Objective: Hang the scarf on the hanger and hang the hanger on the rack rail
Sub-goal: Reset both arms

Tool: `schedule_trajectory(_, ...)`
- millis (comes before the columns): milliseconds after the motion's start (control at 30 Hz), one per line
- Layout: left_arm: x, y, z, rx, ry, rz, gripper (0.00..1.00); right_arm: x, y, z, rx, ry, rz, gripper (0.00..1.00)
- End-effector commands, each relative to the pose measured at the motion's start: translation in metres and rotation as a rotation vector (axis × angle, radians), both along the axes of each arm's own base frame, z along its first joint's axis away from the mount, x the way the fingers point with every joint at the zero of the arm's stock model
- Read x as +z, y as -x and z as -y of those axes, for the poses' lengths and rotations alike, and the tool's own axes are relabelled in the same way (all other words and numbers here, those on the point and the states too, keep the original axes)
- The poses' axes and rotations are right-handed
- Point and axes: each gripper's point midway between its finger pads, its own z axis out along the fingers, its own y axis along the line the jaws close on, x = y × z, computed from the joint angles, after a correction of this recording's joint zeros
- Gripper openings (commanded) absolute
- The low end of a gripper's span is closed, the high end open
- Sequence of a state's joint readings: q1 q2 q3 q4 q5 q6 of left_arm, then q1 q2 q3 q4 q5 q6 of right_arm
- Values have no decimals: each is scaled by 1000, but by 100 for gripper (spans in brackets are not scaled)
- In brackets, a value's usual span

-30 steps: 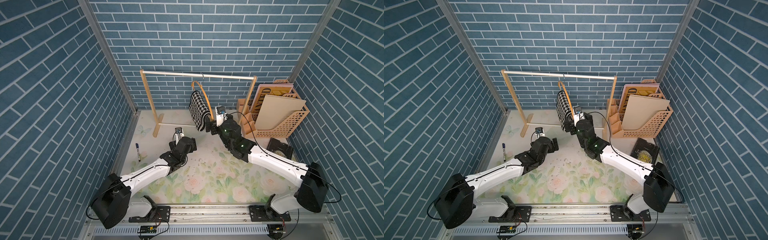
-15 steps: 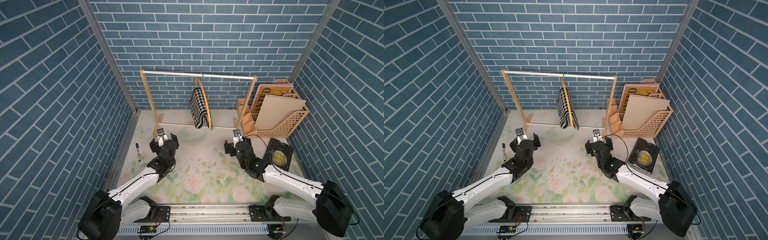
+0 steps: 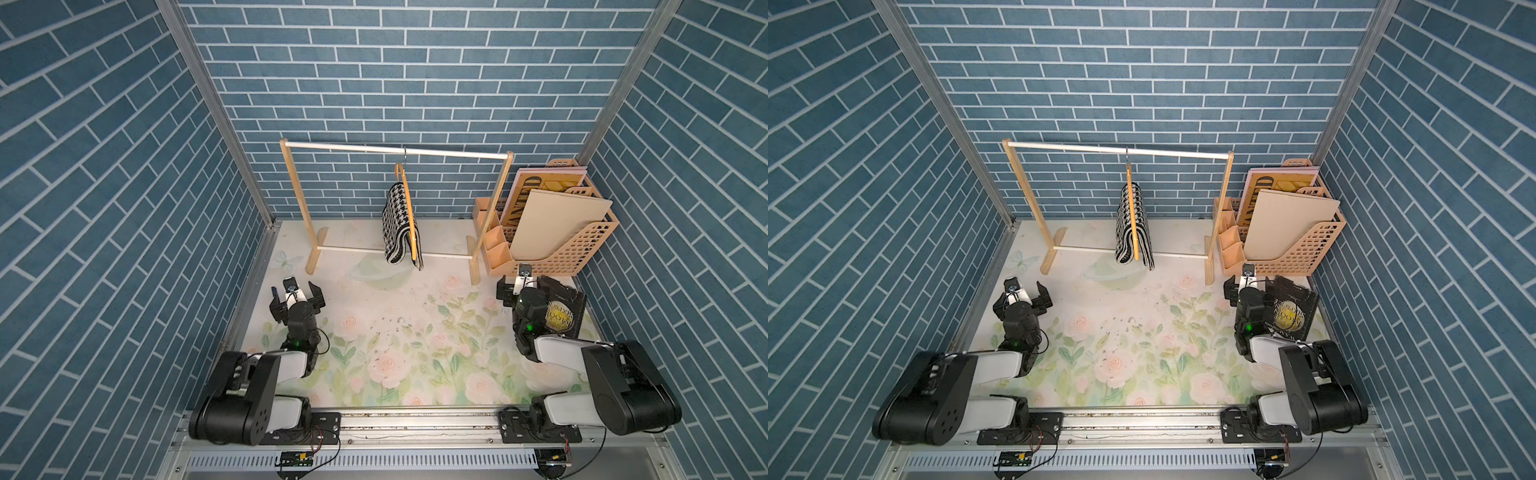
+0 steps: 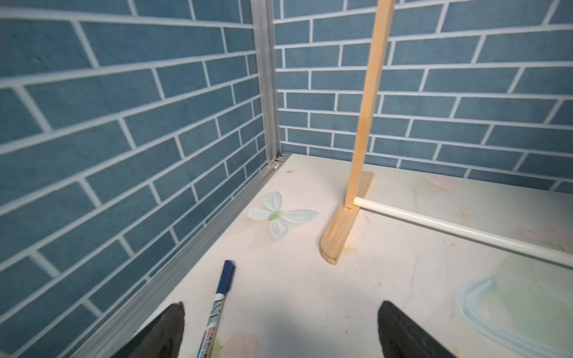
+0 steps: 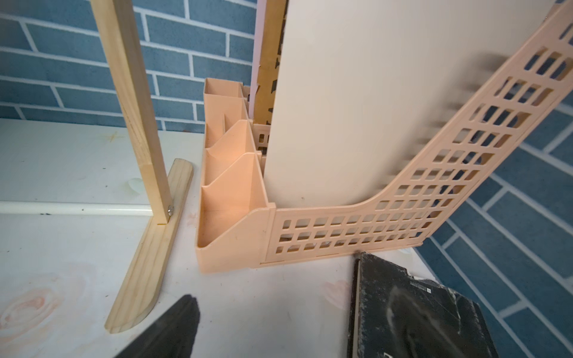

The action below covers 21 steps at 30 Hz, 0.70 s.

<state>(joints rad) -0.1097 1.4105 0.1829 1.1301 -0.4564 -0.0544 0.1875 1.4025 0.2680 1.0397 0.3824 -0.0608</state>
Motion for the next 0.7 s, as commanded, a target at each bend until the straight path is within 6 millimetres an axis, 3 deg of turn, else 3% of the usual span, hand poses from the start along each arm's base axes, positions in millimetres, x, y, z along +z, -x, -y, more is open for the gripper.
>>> schedule_trajectory(0, 16, -16, 14, -101, -3, 99, 100, 4, 12, 1, 88, -56, 131, 100)
schedule_trajectory(233, 12, -19, 27, -198, -11, 89, 100, -6, -4, -4, 159, -83, 73, 100)
schedule_trajectory(667, 11, -19, 27, -202, -9, 83, 100, -6, -3, -3, 164, -81, 72, 100)
